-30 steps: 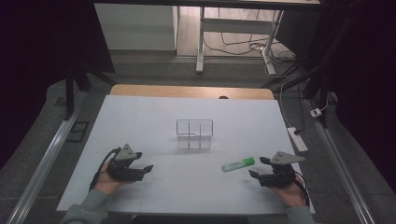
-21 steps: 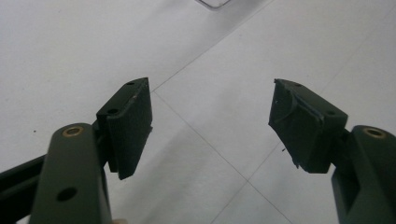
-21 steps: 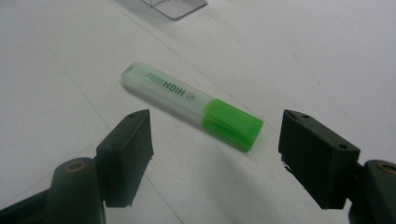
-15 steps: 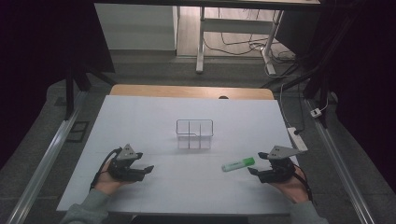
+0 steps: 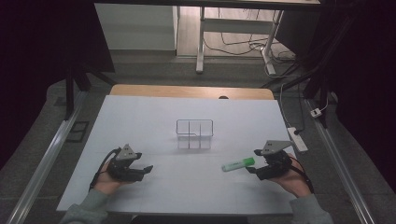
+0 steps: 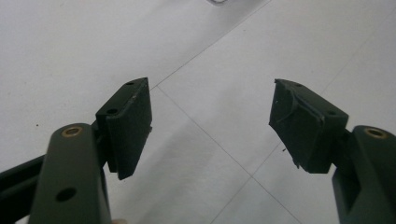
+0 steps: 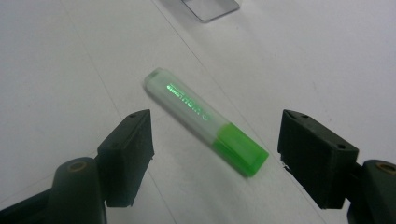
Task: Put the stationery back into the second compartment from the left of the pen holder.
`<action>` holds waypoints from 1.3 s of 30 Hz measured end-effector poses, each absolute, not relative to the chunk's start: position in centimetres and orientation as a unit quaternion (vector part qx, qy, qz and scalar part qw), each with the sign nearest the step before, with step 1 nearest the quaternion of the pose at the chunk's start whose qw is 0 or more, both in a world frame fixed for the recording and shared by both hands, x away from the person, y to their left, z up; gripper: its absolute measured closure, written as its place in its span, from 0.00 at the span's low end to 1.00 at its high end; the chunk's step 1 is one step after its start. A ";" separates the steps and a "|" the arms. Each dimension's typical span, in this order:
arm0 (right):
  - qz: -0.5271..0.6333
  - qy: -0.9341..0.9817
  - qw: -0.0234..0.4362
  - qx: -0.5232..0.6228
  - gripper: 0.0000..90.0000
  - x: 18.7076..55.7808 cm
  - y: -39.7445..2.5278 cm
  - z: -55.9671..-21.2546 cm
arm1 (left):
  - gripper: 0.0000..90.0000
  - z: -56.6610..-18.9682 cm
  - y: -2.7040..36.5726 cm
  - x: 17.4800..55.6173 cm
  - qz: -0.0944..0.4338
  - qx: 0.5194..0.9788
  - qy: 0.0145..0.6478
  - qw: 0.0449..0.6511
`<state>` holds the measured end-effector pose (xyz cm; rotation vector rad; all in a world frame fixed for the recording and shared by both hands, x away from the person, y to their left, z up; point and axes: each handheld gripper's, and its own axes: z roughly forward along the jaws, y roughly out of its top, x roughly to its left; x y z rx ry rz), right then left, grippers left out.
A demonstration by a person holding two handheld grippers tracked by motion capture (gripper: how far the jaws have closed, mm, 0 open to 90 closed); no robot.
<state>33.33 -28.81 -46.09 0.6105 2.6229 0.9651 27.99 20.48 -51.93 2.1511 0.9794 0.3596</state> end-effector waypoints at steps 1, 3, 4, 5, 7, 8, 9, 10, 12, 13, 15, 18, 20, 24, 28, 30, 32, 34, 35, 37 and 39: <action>0.330 0.910 0.141 0.208 0.30 33.5 -28.6 -46.0 | 0.33 -52.0 20.5 28.0 0.140 0.838 0.380 0.365; 0.318 0.916 0.141 0.198 0.32 34.0 -28.1 -45.7 | 0.33 -52.0 20.4 28.0 0.140 0.840 0.379 0.362; 0.318 0.916 0.141 0.198 0.32 34.0 -28.1 -45.7 | 0.33 -52.0 20.4 28.0 0.140 0.840 0.379 0.362; 0.316 0.918 0.140 0.193 0.33 34.1 -28.0 -45.6 | 0.33 -52.1 20.4 28.1 0.140 0.840 0.381 0.361; 0.307 0.924 0.138 0.181 0.33 34.6 -27.6 -45.4 | 0.33 -52.1 20.5 28.1 0.140 0.840 0.381 0.359; 0.307 0.924 0.138 0.181 0.33 34.6 -27.6 -45.4 | 0.33 -52.1 20.5 28.1 0.139 0.840 0.382 0.360; 0.306 0.926 0.132 0.179 0.33 34.7 -27.5 -45.3 | 0.33 -52.1 20.5 28.1 0.139 0.840 0.382 0.360; 0.300 0.929 0.130 0.174 0.32 34.8 -27.3 -45.2 | 0.33 -52.1 20.5 28.1 0.139 0.840 0.382 0.360; 0.293 0.933 0.127 0.166 0.32 35.0 -26.9 -45.2 | 0.33 -52.1 20.5 28.0 0.139 0.840 0.381 0.360; 0.289 0.935 0.121 0.164 0.33 35.1 -26.7 -45.2 | 0.33 -52.0 20.5 28.0 0.139 0.840 0.381 0.360; 0.282 0.939 0.113 0.158 0.33 35.2 -26.4 -45.2 | 0.33 -52.0 20.5 27.9 0.139 0.841 0.378 0.361; 0.264 0.947 0.101 0.154 0.33 35.5 -26.0 -45.3 | 0.33 -52.0 20.4 27.9 0.140 0.841 0.378 0.362; 0.258 0.950 0.094 0.147 0.33 35.8 -25.8 -45.4 | 0.33 -52.0 20.5 28.0 0.138 0.841 0.378 0.362; 0.253 0.954 0.083 0.139 0.34 36.8 -25.2 -45.5 | 0.33 -52.1 20.6 28.1 0.139 0.840 0.381 0.361; 0.236 0.961 0.075 0.125 0.35 37.7 -24.4 -45.6 | 0.33 -52.0 20.6 28.1 0.139 0.839 0.382 0.361; 0.227 0.964 0.065 0.124 0.35 37.9 -24.3 -45.6 | 0.33 -52.0 20.6 28.1 0.139 0.838 0.383 0.362; 0.221 0.966 0.058 0.118 0.35 38.0 -24.3 -45.8 | 0.33 -52.0 20.6 28.1 0.139 0.839 0.383 0.361; 0.214 0.968 0.055 0.117 0.35 38.1 -24.5 -46.1 | 0.33 -52.0 20.6 28.1 0.140 0.839 0.382 0.361; 0.210 0.969 0.055 0.118 0.35 38.2 -24.6 -46.2 | 0.33 -52.0 20.6 28.1 0.140 0.839 0.382 0.361; 0.201 0.971 0.055 0.117 0.35 38.2 -24.7 -46.6 | 0.33 -52.0 20.6 28.0 0.141 0.840 0.382 0.360; 0.199 0.972 0.051 0.112 0.36 38.4 -24.8 -46.9 | 0.33 -52.0 20.5 28.0 0.141 0.840 0.381 0.359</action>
